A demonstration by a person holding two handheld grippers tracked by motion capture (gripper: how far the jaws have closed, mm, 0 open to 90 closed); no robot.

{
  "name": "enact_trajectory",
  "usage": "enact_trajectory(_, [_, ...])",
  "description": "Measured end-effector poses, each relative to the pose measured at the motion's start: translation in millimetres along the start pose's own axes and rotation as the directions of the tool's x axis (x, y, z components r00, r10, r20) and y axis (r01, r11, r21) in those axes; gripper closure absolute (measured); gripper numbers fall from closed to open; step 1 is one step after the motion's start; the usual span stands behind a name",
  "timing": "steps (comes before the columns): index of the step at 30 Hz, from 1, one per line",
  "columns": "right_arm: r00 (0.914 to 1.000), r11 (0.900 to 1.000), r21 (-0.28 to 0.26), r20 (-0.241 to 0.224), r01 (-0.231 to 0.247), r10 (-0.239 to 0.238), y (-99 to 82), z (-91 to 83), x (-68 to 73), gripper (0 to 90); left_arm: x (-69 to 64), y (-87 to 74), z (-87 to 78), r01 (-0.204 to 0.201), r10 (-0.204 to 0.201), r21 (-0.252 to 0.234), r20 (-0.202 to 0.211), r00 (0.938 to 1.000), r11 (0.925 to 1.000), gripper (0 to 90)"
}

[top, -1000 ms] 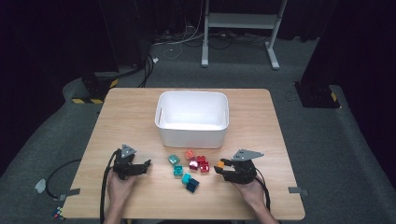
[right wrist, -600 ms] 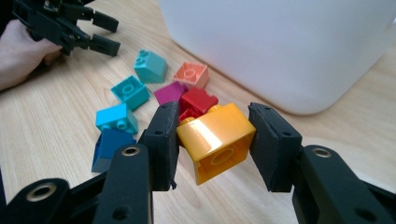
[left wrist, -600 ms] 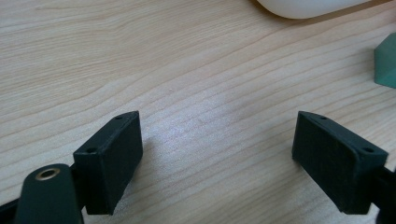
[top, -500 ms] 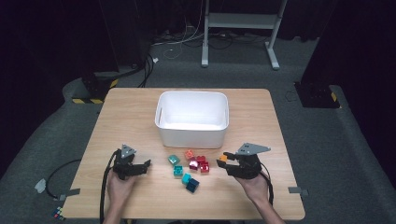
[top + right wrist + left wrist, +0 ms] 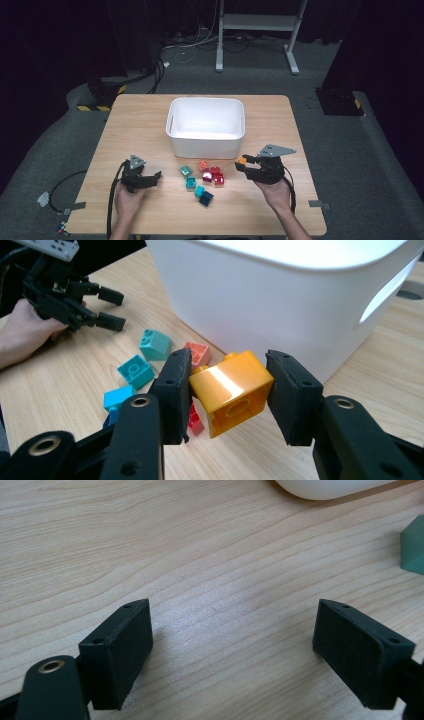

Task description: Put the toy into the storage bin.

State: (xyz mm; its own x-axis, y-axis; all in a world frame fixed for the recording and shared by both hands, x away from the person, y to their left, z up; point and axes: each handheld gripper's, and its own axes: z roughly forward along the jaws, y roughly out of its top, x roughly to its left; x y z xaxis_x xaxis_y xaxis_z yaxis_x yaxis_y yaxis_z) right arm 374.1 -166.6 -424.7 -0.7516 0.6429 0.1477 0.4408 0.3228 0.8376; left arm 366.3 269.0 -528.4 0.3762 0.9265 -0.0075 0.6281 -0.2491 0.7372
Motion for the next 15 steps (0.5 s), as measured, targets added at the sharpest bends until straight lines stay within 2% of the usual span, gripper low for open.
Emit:
enact_trajectory(8, [0.9999, 0.9999, -0.010, 0.004, 0.010, -0.010, 17.9, -5.8, -8.8, 54.9, 0.1, 0.1, 0.1, -0.001, 0.001, 0.000, 0.000, 1.0000, 1.0000, 16.3])
enact_trajectory(15, [0.9999, 0.9995, -0.030, -0.009, -0.005, 0.005, 37.8, -6.9, -21.2, 54.9, 0.1, 0.3, 0.2, -0.003, 0.003, 0.003, 0.001, 1.0000, 1.0000, 16.3])
